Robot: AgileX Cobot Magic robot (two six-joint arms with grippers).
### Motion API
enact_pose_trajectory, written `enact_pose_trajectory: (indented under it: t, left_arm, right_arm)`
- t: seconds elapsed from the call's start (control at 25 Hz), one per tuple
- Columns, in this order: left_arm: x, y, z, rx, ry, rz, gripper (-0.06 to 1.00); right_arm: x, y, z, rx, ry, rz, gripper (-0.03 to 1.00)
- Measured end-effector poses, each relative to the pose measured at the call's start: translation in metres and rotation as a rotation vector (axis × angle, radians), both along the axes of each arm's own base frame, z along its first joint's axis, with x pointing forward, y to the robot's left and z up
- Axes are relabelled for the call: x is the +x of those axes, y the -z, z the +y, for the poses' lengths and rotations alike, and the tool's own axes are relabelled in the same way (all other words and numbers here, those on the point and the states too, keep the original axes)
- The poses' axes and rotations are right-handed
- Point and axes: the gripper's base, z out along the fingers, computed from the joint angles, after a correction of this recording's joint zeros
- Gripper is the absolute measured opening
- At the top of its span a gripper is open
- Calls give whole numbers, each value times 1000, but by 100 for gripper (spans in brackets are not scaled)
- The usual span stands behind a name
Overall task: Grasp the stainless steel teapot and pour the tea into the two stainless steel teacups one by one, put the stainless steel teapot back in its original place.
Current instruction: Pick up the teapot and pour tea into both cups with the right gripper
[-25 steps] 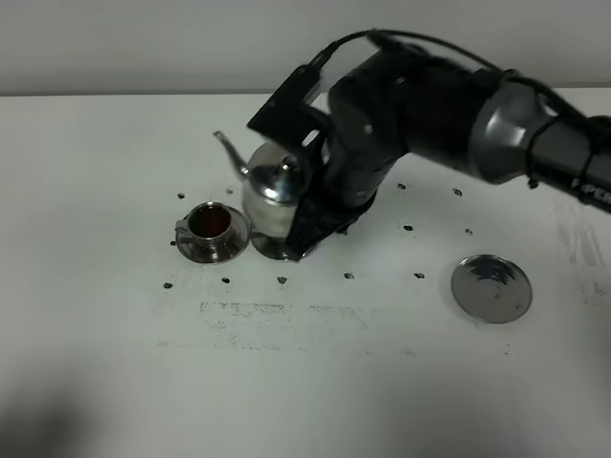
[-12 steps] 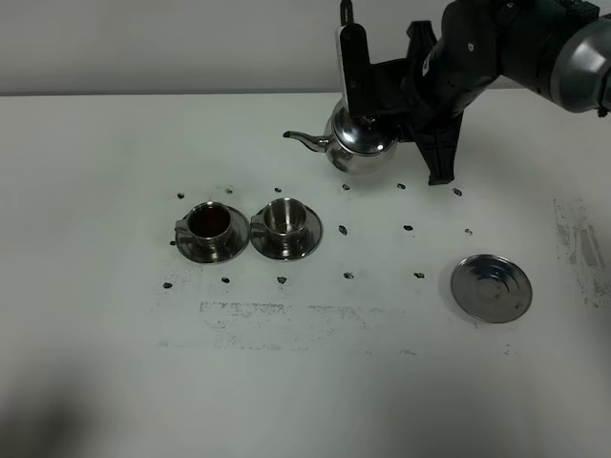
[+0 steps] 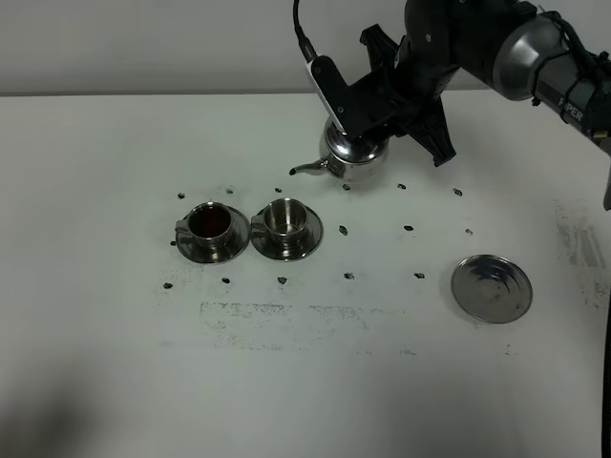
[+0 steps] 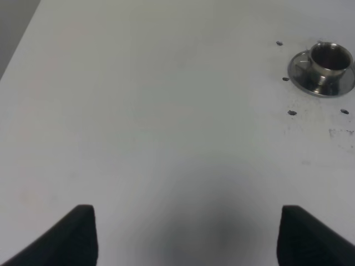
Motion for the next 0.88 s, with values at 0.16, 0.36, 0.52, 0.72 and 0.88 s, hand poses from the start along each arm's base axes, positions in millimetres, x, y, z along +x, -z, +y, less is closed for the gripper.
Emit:
enact_pose_trajectory:
  t: [0.16, 0.36, 0.52, 0.72, 0.88]
  left_arm:
    - [0, 0, 0, 0, 0, 0, 65]
    - [0, 0, 0, 0, 0, 0, 65]
    - [0, 0, 0, 0, 0, 0, 65]
    - [0, 0, 0, 0, 0, 0, 65]
    - [0, 0, 0, 1, 1, 0, 65]
  right_arm:
    - [0, 12, 8, -68, -56, -16, 20]
    - [-4, 11, 24, -106, -113, -64, 20]
    - [-4, 14, 31, -137, -142, -93, 20]
    - [1, 26, 30, -178, -142, -115, 20]
    - [2, 28, 32, -195, -149, -129, 20]
